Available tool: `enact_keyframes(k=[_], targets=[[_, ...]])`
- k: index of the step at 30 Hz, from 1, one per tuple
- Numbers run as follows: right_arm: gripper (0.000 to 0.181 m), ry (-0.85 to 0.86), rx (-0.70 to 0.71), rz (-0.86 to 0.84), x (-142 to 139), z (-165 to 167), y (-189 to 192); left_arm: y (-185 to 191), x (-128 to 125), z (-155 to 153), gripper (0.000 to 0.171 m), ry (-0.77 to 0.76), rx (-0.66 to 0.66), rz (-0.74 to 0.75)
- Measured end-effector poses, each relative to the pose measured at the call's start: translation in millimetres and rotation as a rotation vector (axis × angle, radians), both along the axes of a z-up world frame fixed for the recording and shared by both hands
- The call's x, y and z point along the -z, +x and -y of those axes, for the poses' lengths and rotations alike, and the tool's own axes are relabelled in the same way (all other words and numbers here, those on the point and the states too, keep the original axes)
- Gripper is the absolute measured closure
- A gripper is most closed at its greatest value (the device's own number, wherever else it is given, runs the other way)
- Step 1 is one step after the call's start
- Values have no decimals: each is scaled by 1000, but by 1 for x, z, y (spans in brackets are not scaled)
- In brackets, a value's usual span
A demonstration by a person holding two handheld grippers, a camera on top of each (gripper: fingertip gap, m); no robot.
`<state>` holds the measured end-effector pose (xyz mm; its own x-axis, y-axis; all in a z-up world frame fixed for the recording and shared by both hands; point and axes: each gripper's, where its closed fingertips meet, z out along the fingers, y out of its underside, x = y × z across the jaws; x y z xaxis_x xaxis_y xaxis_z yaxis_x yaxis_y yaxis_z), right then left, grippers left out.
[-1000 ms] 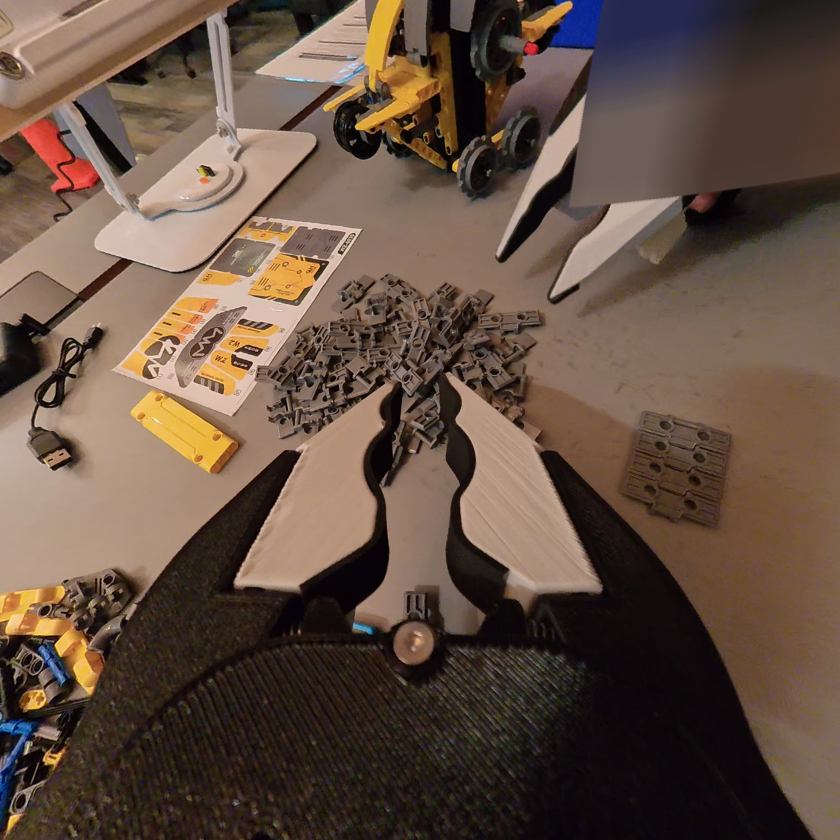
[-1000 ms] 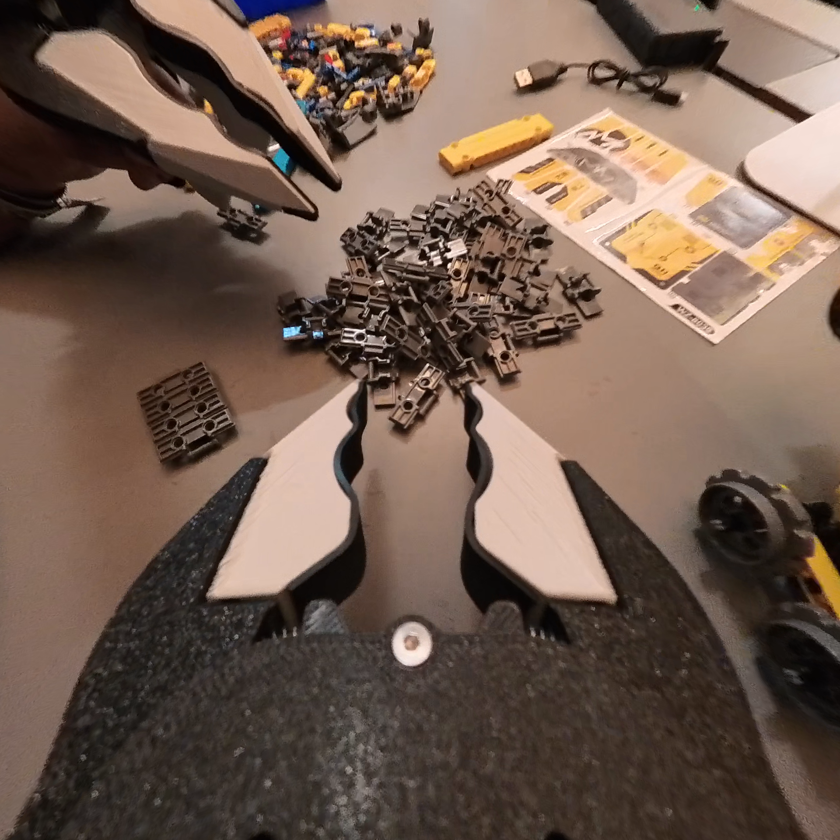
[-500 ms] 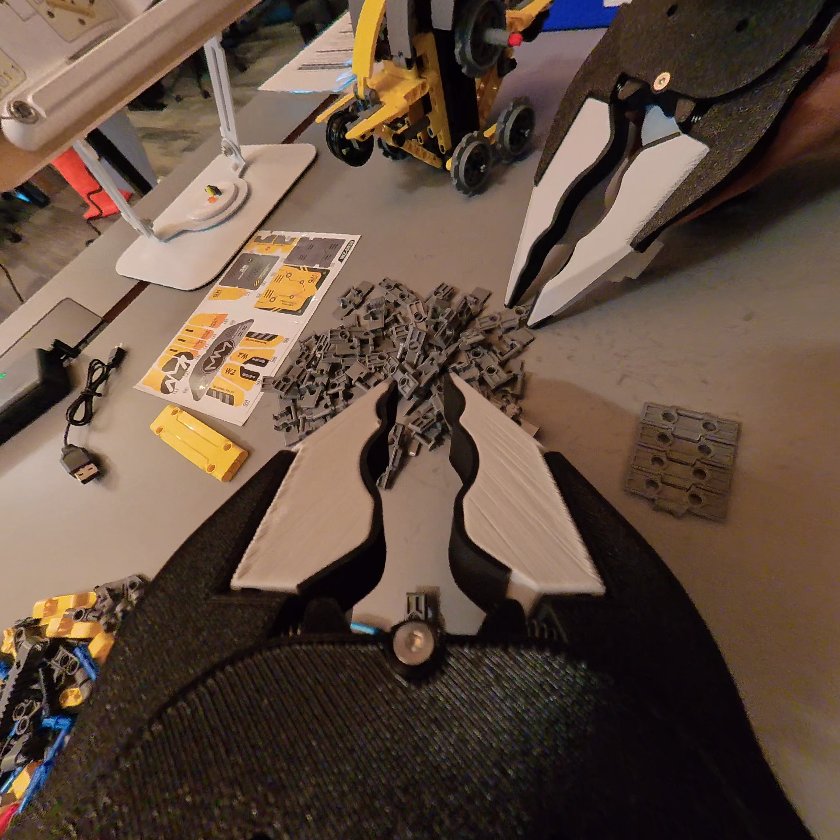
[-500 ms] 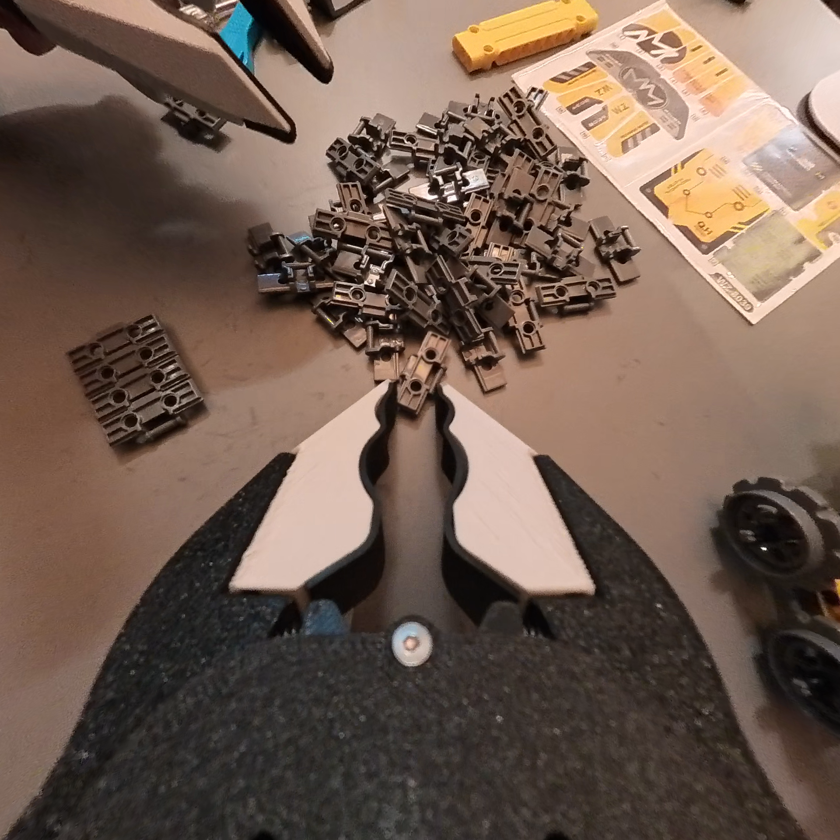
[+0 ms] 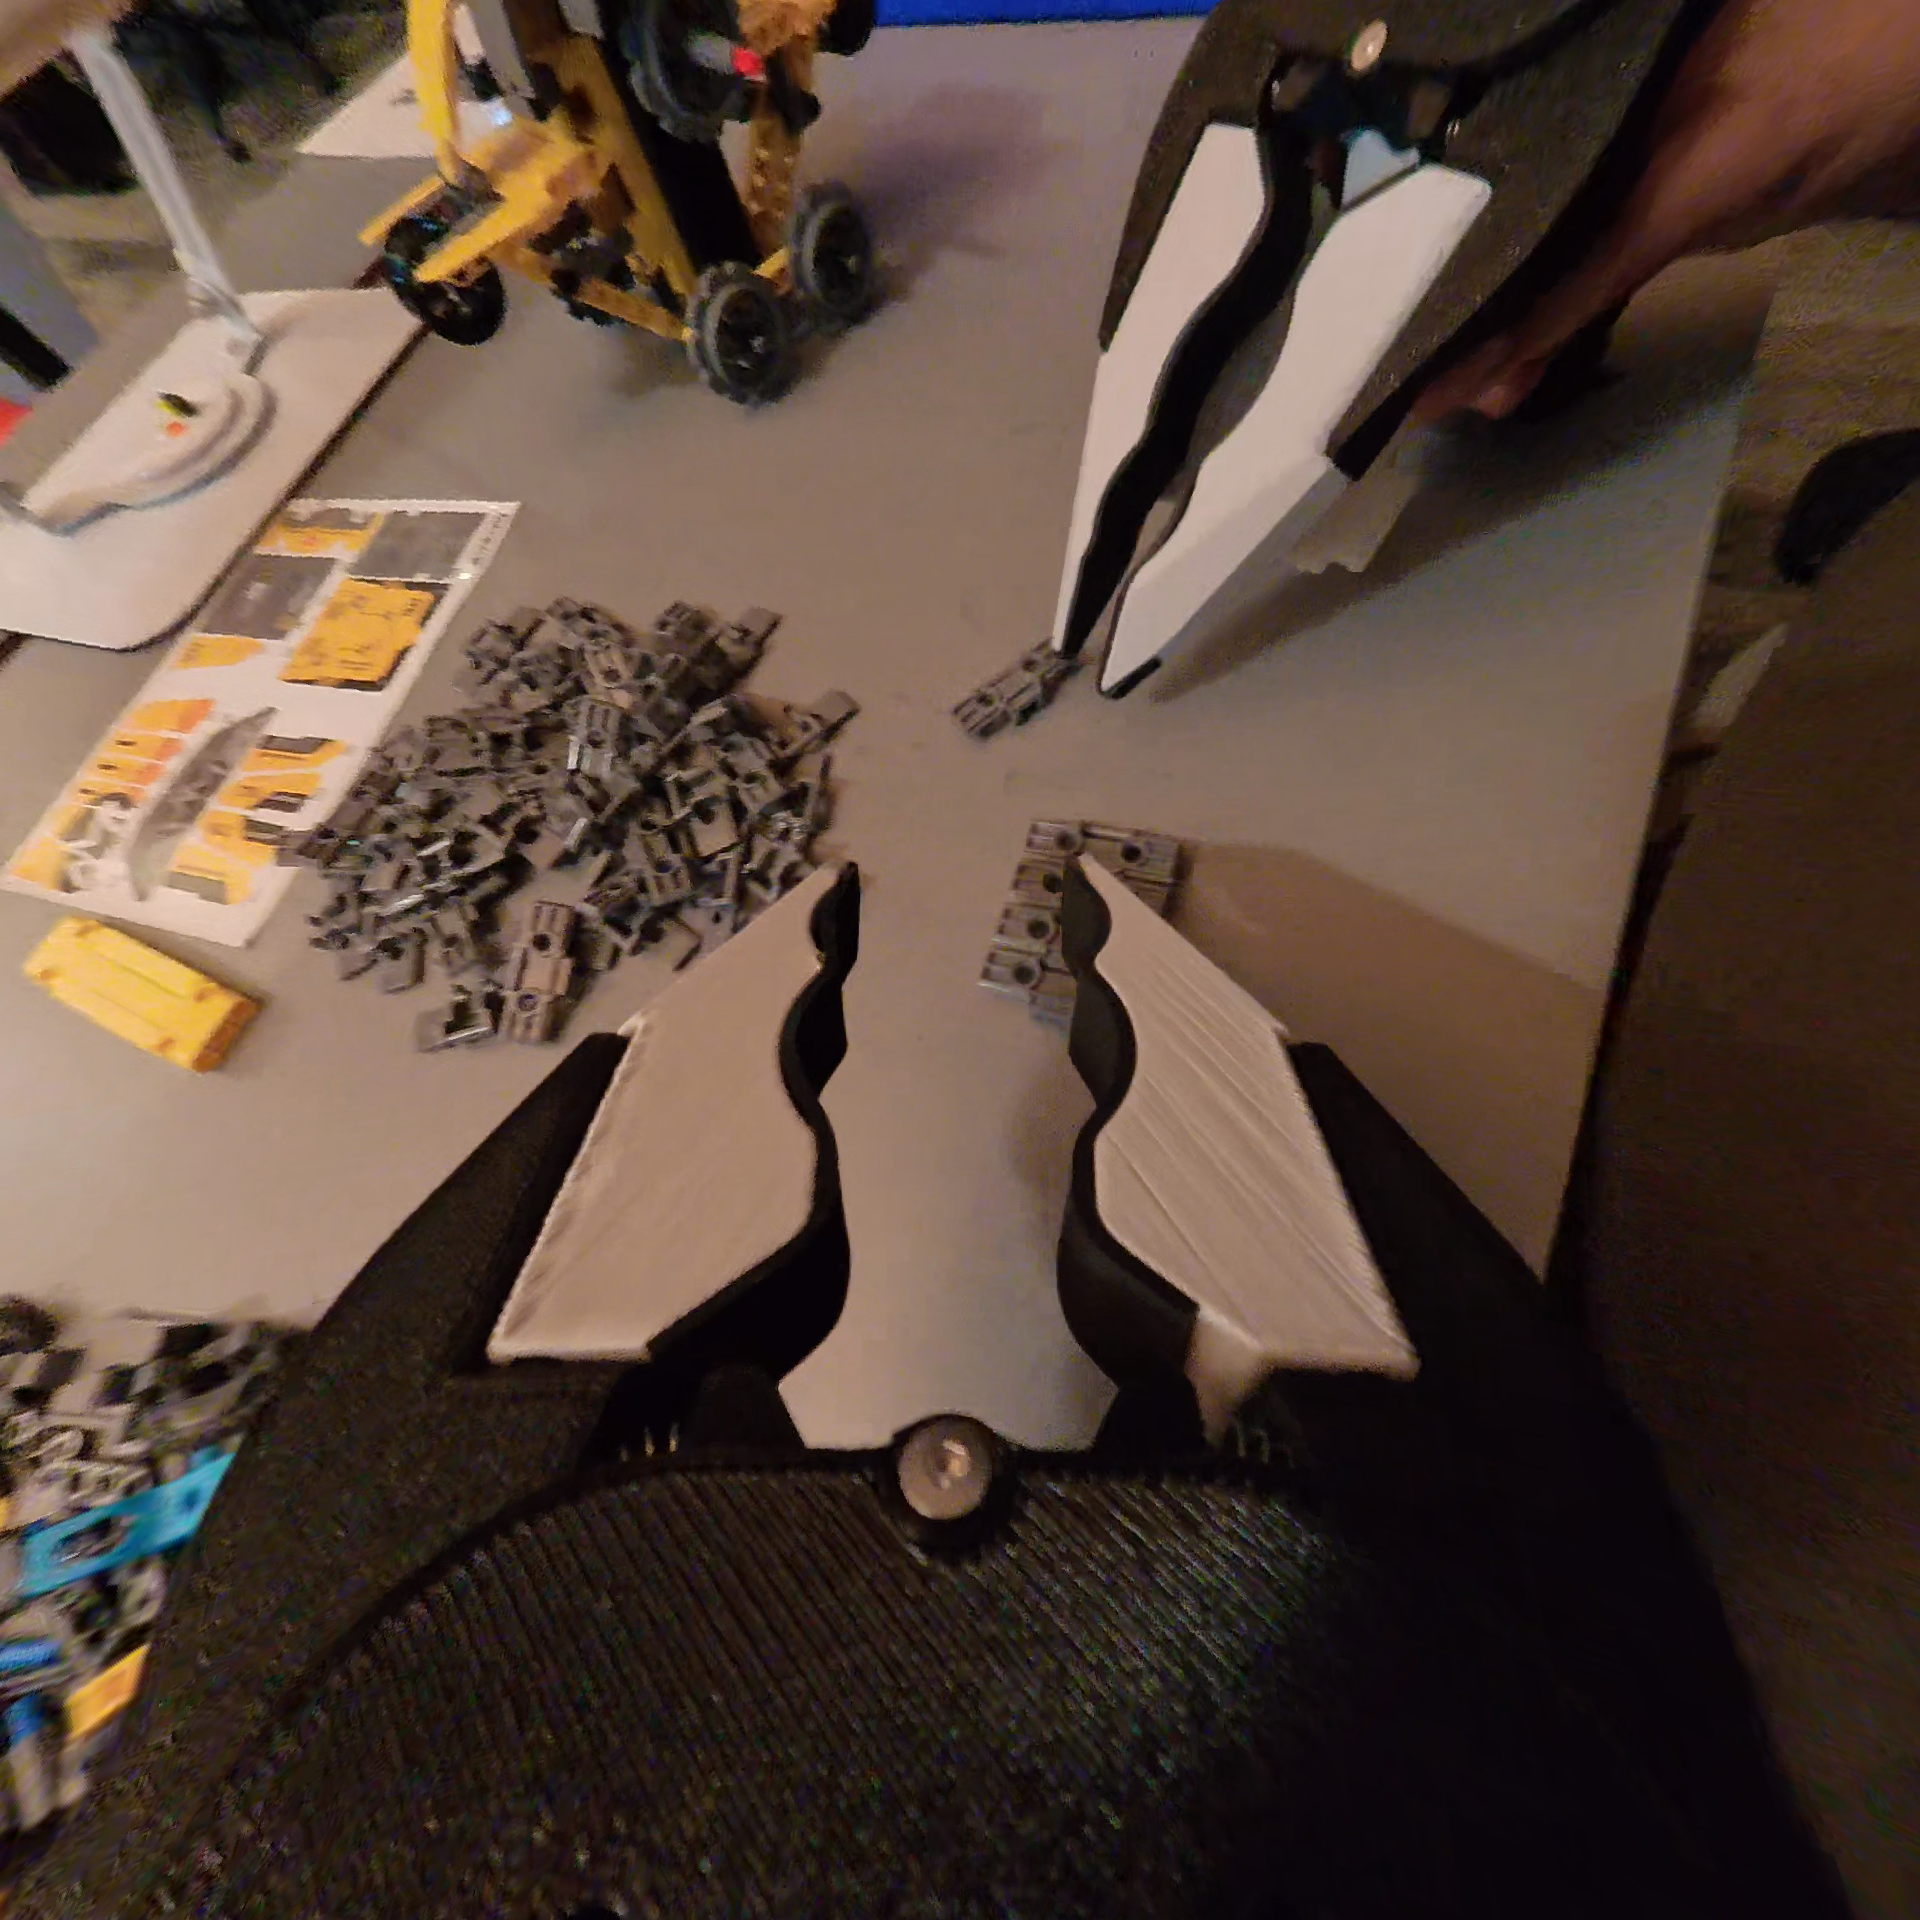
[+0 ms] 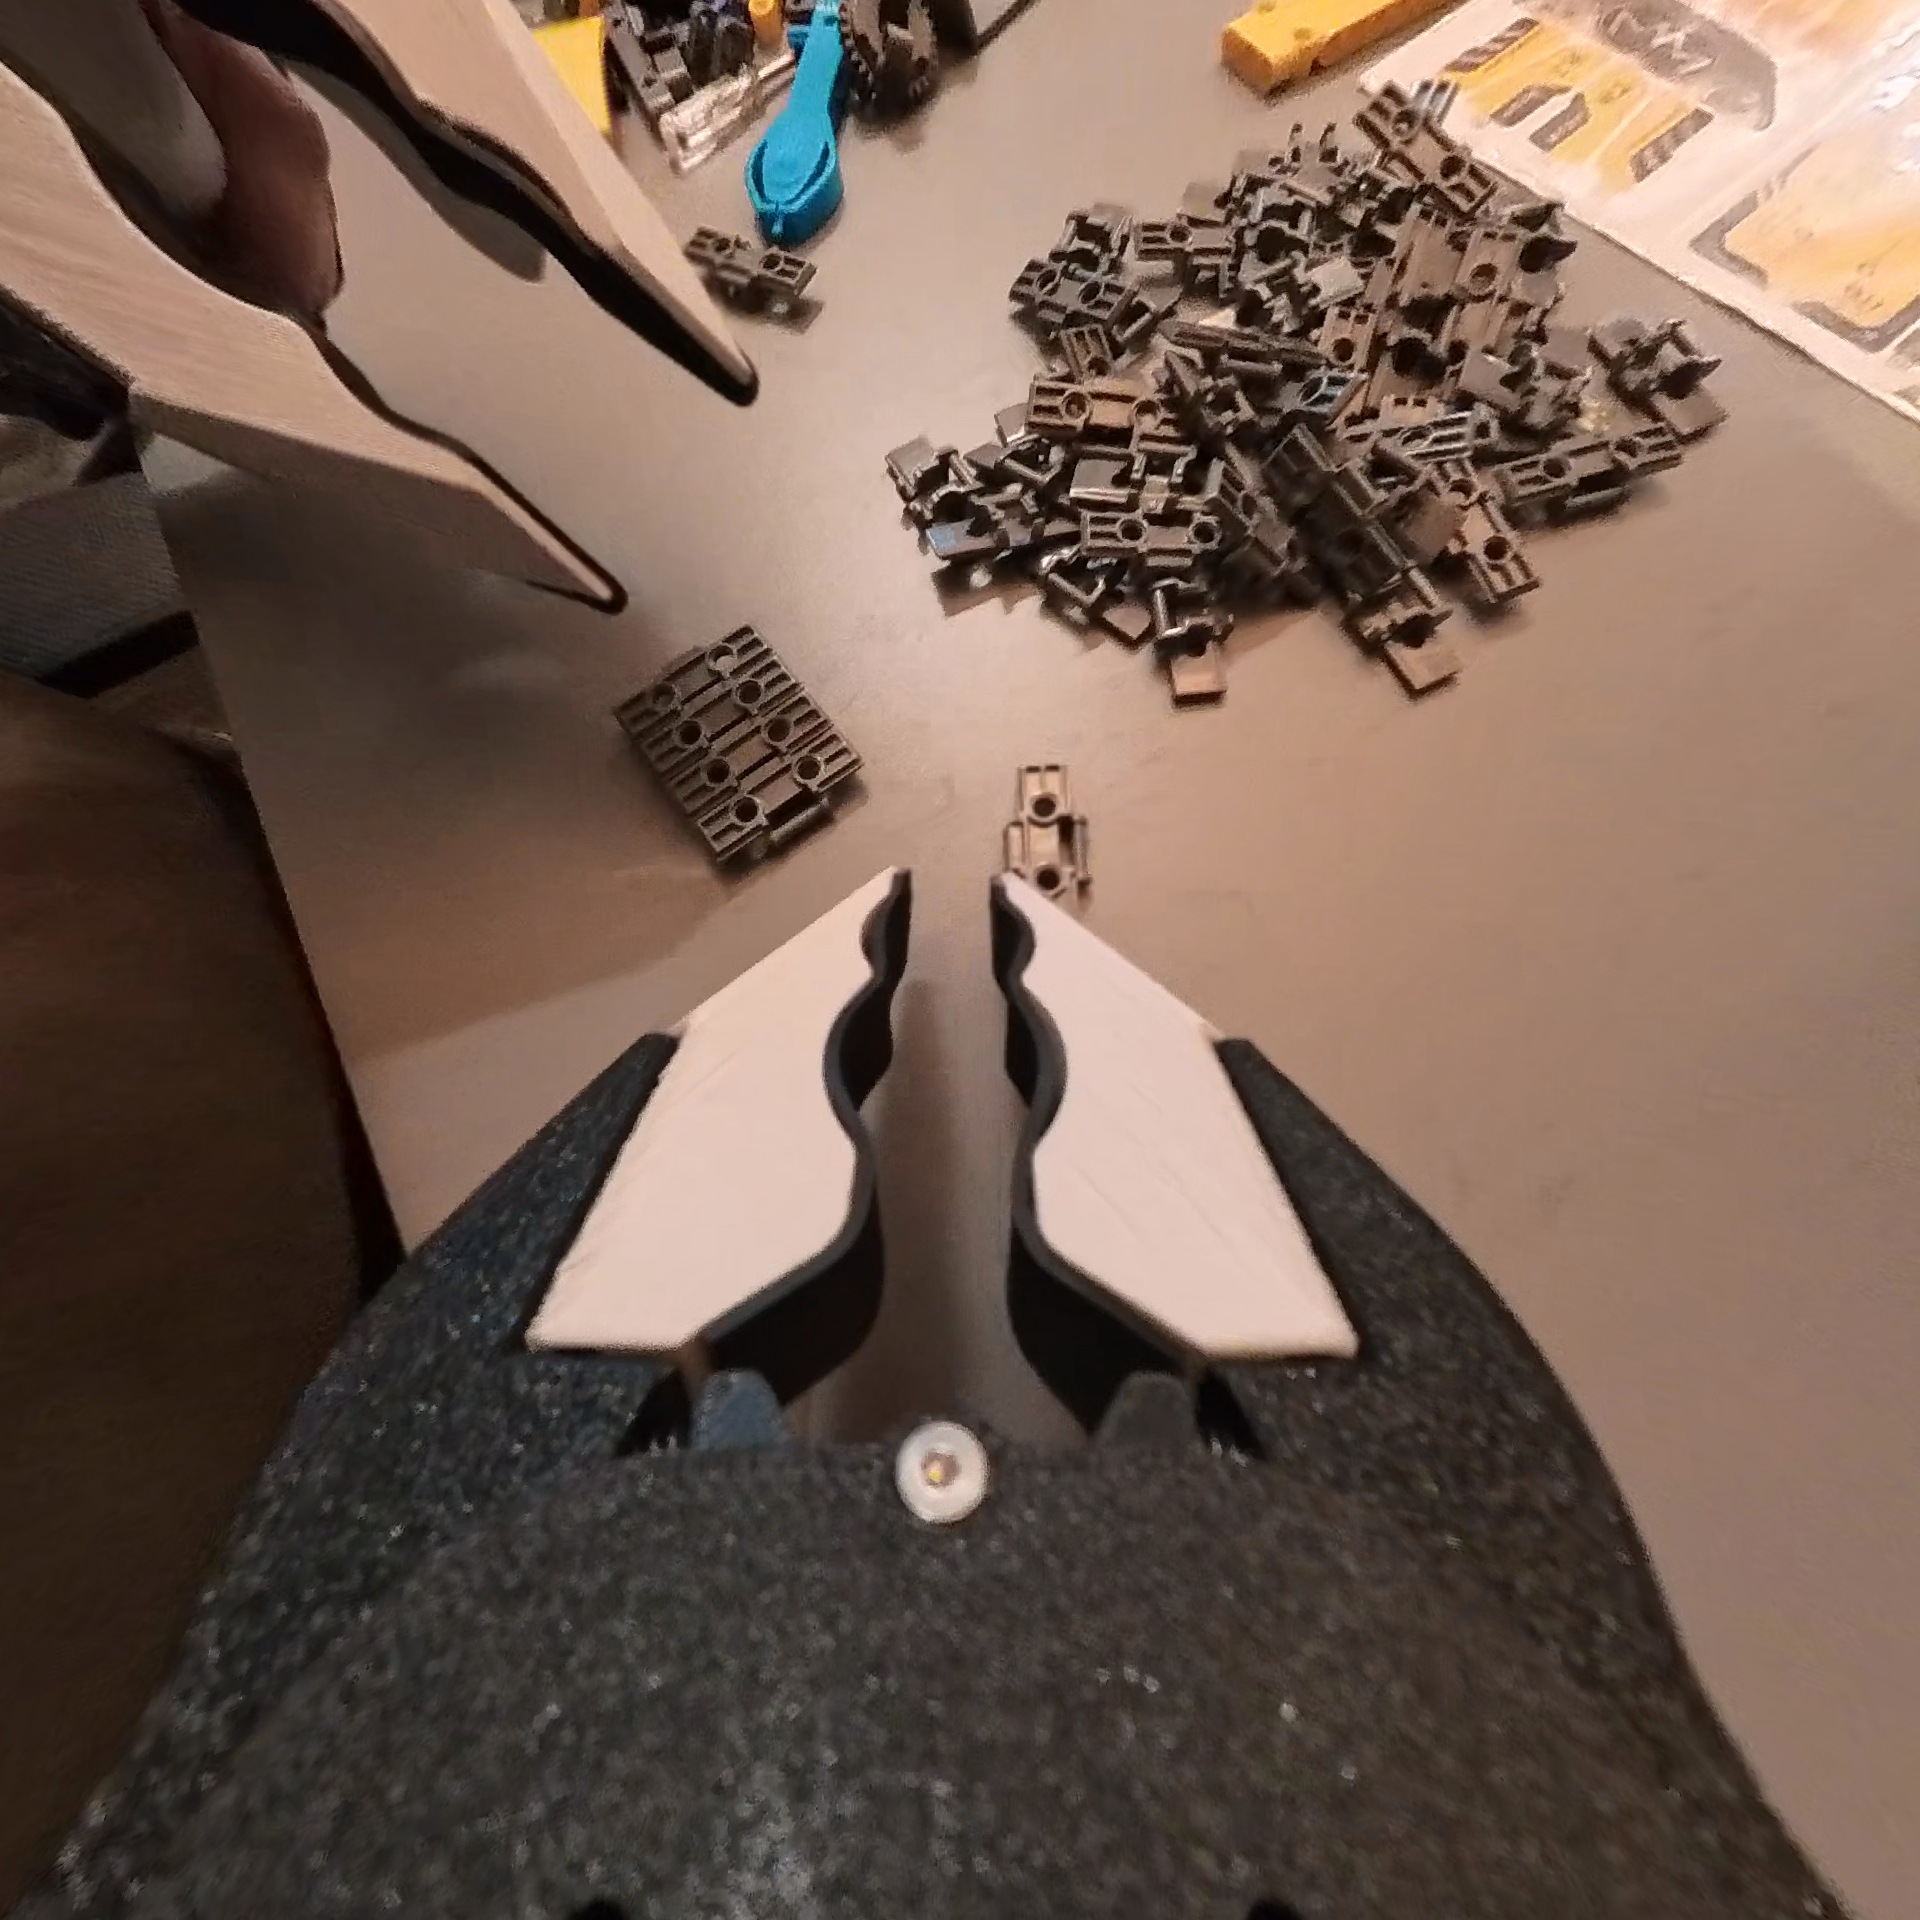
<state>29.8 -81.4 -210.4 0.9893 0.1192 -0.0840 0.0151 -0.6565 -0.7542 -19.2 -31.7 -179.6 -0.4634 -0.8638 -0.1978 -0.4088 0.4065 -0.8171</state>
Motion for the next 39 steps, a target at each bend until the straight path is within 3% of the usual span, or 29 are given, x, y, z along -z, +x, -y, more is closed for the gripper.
enact_keyframes(k=[4,8,13,19,24,30,34,39], targets=[[153,17,36,46,-2,-1,7,2,6,9,129,-92,29,-43],[144,-10,28,48,8,-2,9,-1,16,13,124,-72,18,-70],[144,-24,-20,-13,8,2,-9,-6,22,12,125,-86,-20,-71],[143,12,-12,39,0,-3,9,-1,17,7,124,-151,-26,-67],[133,-13,4,74,4,-16,15,1,21,7,124,-117,-33,-80],[143,-77,36,200,11,-18,20,2,22,6,125,-113,-45,-85],[144,-70,1,143,10,-18,14,1,26,9,124,-125,-21,-119],[144,29,-223,18,-5,-15,-25,0,32,12,123,-128,1,-170]])
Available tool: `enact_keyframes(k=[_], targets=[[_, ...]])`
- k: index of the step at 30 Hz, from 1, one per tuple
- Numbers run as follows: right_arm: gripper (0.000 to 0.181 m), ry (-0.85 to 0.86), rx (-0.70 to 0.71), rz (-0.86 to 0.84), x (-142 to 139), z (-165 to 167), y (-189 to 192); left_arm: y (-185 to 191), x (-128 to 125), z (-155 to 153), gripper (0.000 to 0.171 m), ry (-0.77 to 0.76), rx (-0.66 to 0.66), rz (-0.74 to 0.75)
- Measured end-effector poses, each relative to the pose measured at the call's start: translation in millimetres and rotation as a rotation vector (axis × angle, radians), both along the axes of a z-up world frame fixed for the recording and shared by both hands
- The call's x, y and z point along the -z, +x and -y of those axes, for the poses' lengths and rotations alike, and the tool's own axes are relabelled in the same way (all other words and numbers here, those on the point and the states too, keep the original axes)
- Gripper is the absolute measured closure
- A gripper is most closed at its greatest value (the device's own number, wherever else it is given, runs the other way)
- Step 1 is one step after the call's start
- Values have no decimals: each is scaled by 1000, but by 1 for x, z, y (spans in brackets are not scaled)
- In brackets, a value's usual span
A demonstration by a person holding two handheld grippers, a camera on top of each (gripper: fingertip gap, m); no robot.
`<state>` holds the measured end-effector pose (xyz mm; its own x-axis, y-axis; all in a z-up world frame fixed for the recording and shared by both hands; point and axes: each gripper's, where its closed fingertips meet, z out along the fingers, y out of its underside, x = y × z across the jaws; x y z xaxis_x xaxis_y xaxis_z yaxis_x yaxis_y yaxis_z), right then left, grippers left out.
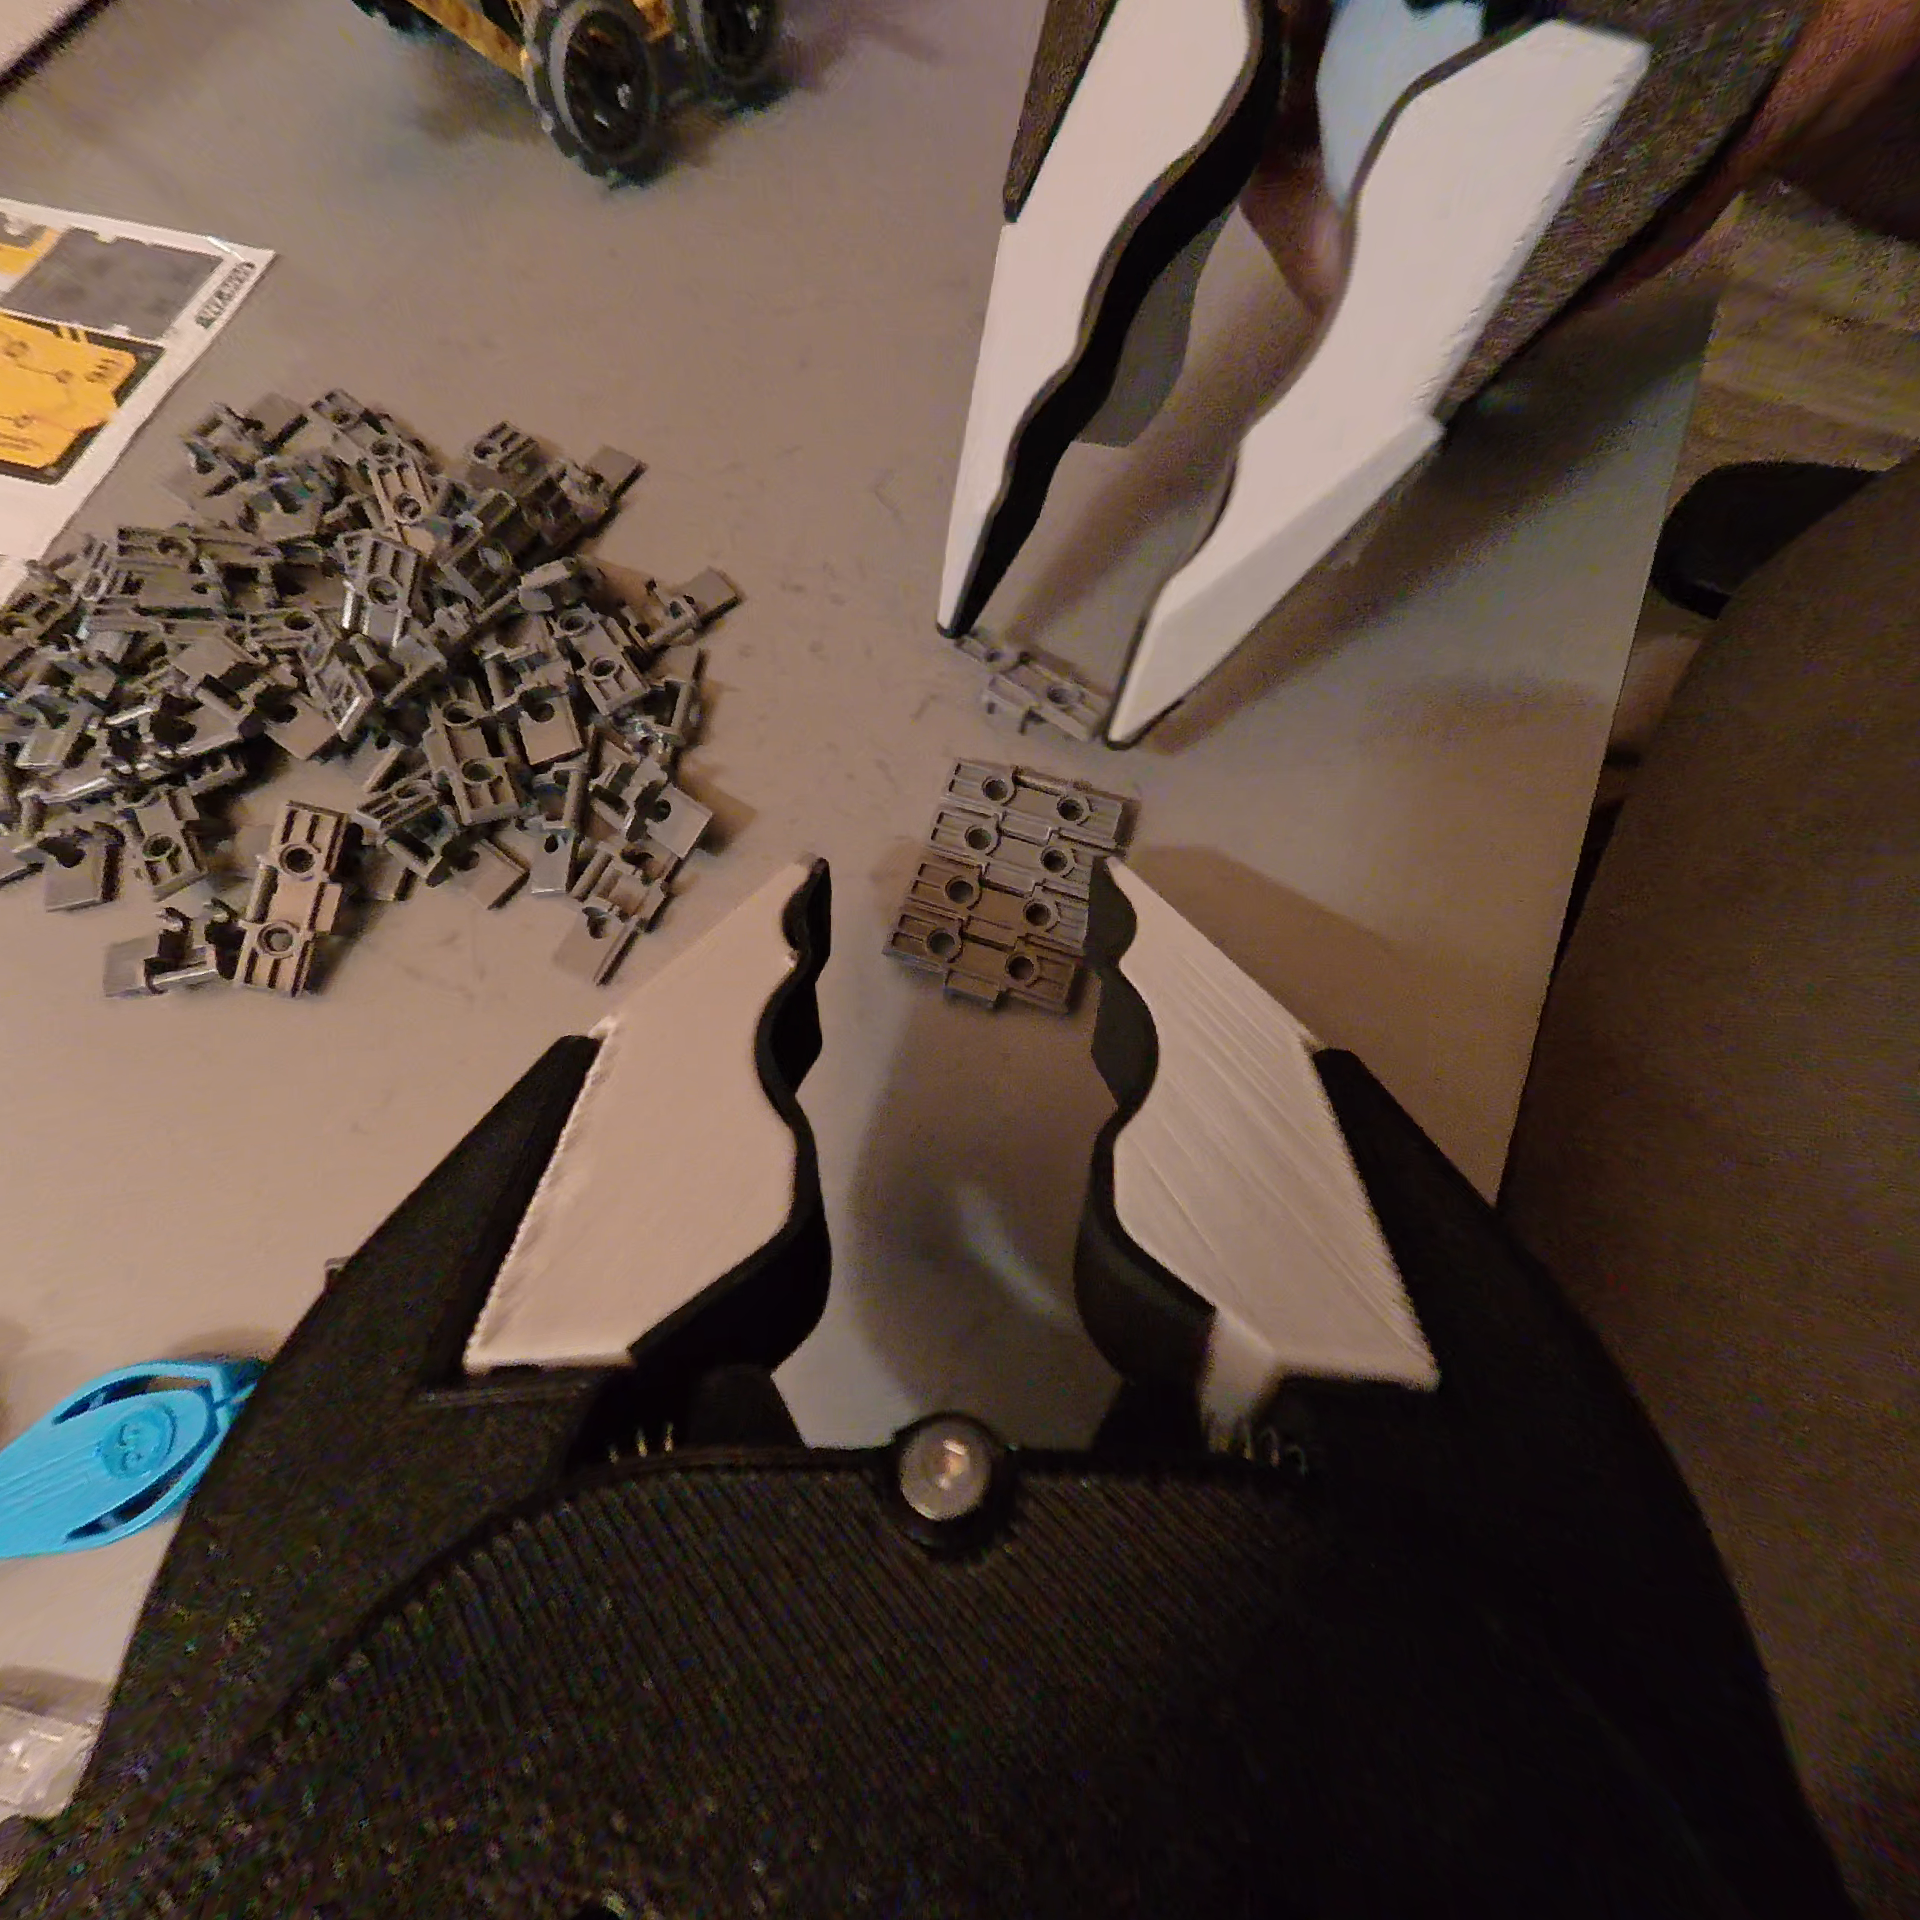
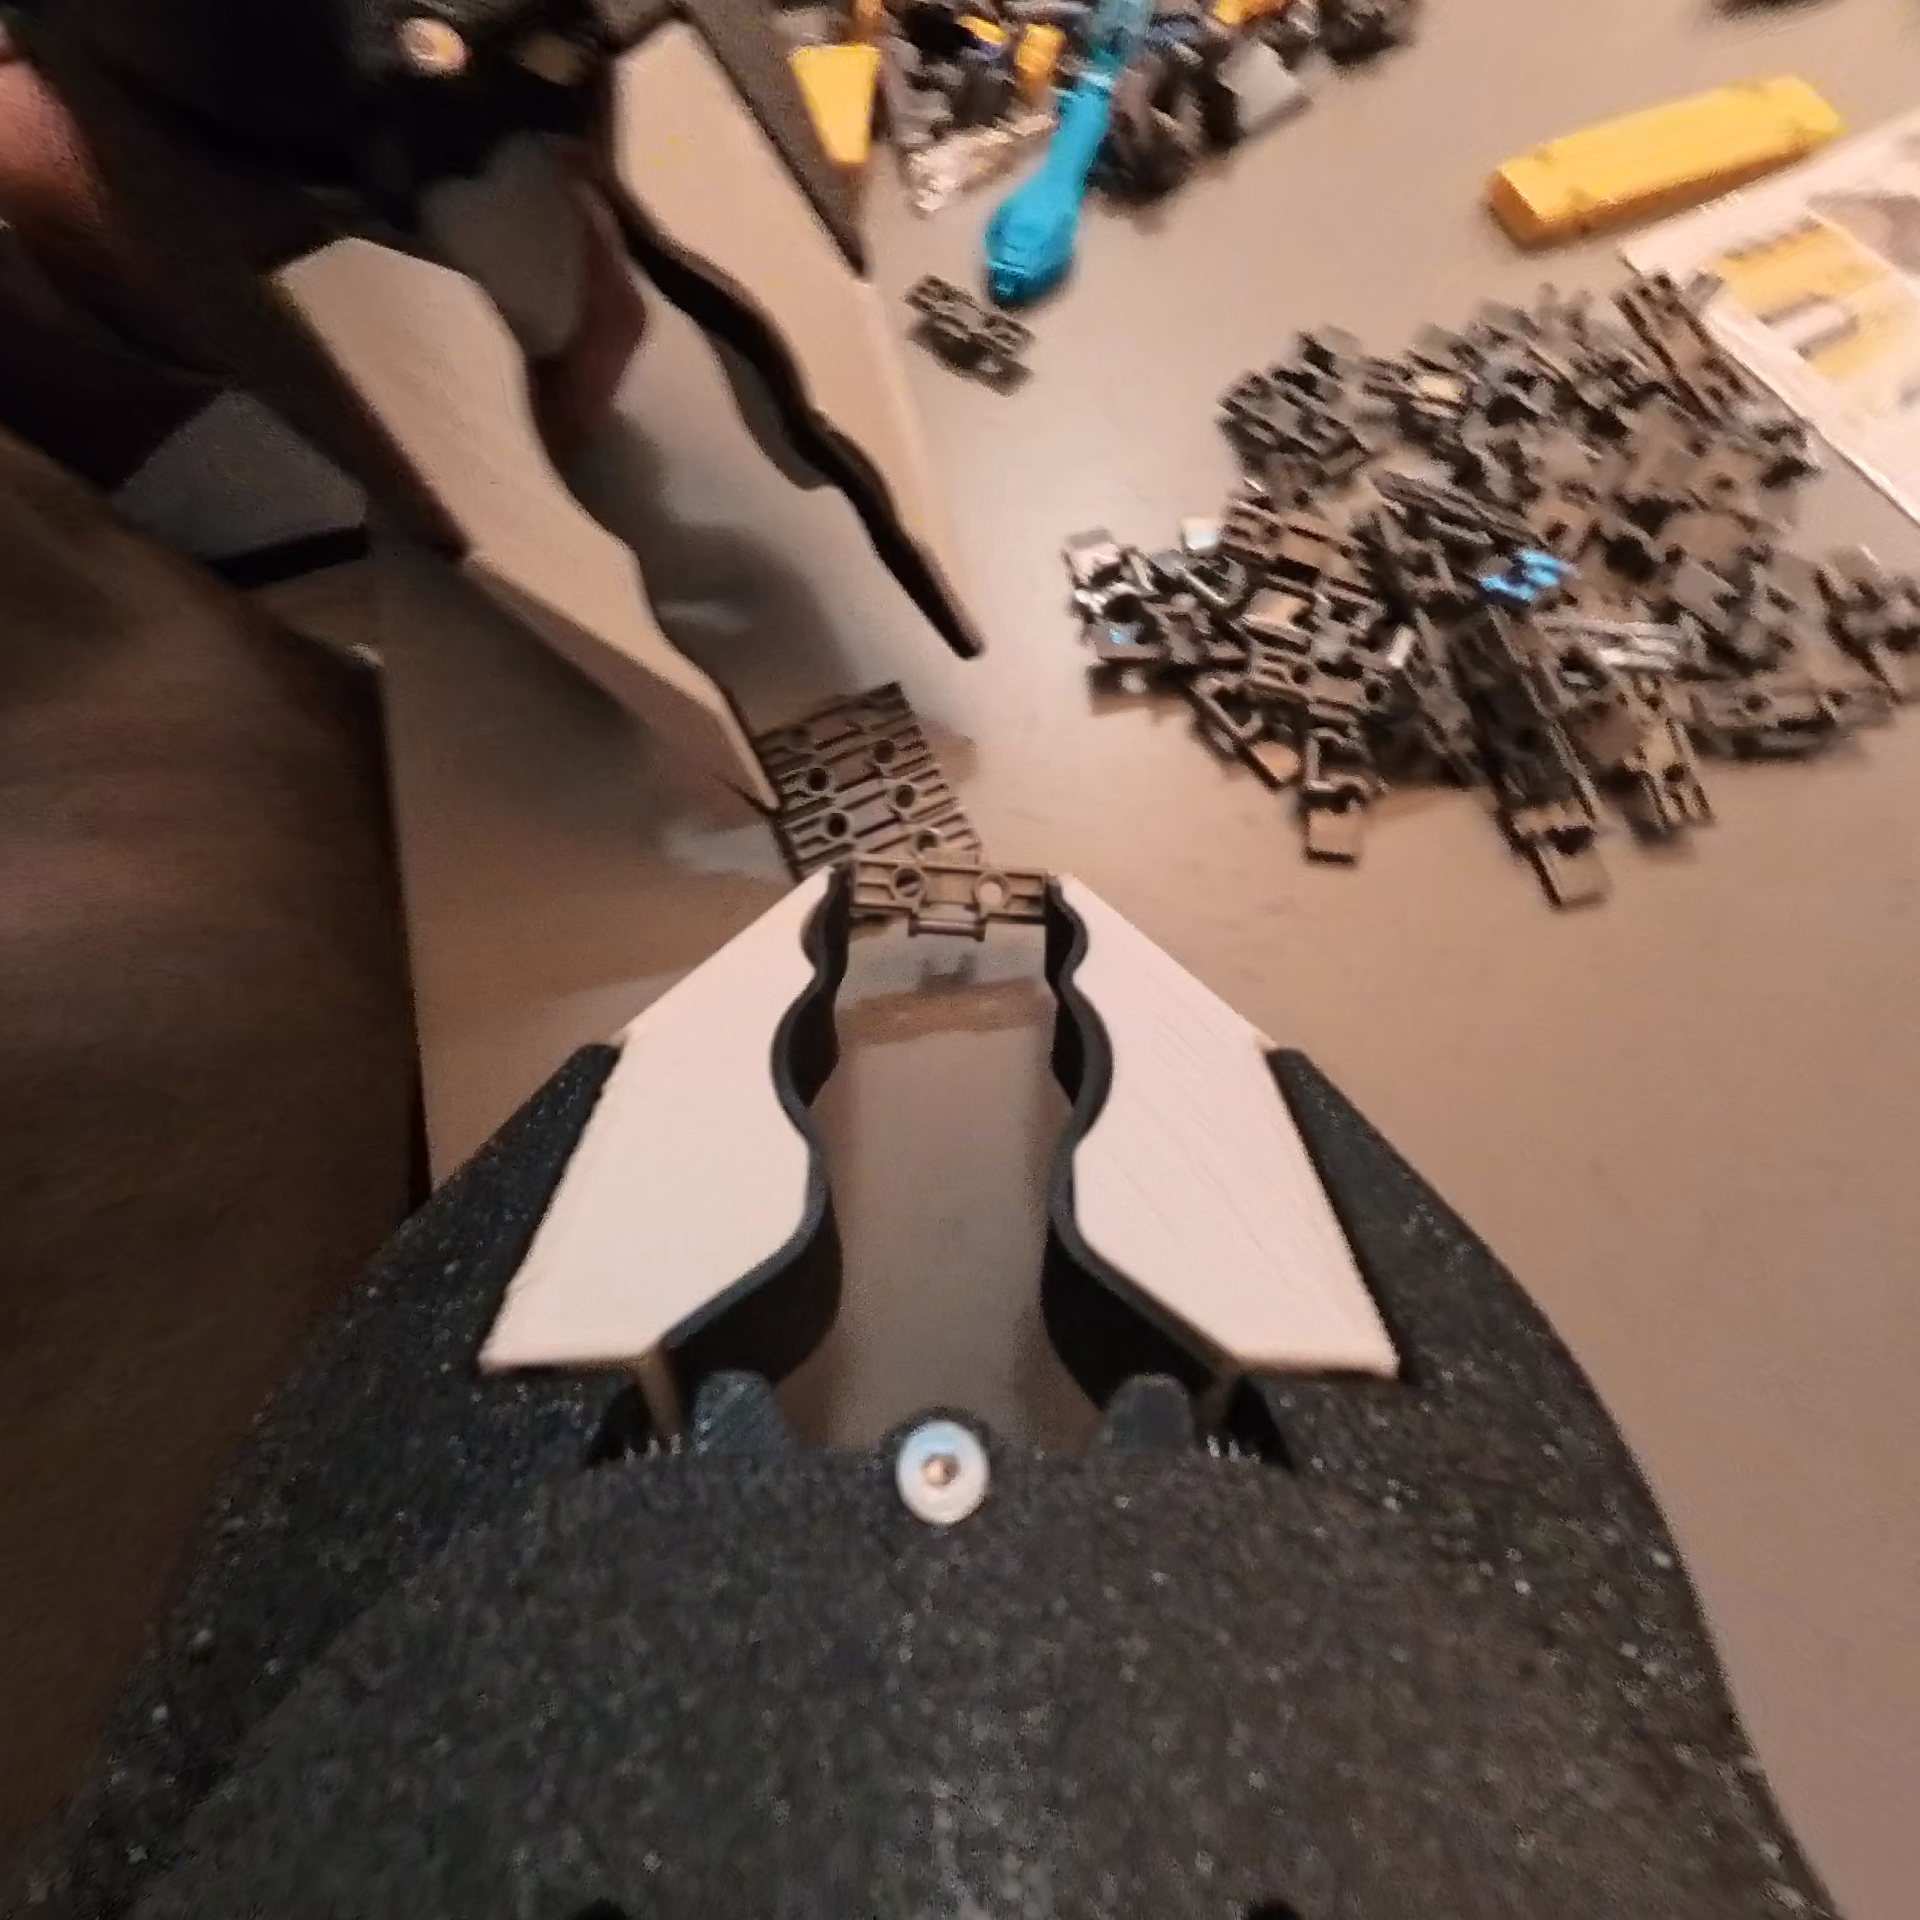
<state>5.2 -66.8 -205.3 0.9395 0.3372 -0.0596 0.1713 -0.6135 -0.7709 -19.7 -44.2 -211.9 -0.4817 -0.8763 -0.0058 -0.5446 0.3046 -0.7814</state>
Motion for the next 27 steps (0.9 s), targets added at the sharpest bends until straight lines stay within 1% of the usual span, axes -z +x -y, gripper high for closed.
enact_keyframes(k=[2,5,10,15,21,27], targets=[[144,22,-81,36,1,2,-6,1,3,2,123,12,7,-15],[144,-17,-144,86,10,4,-4,2,5,6,125,31,24,-17],[144,-11,-250,61,9,3,-13,3,8,7,126,29,29,-45],[145,-19,-293,89,12,2,-13,3,9,8,131,-6,41,-72],[145,-8,-309,127,10,1,-10,3,8,13,126,-10,72,-67],[145,-10,-342,178,13,0,-7,5,11,16,126,-1,85,-81]])
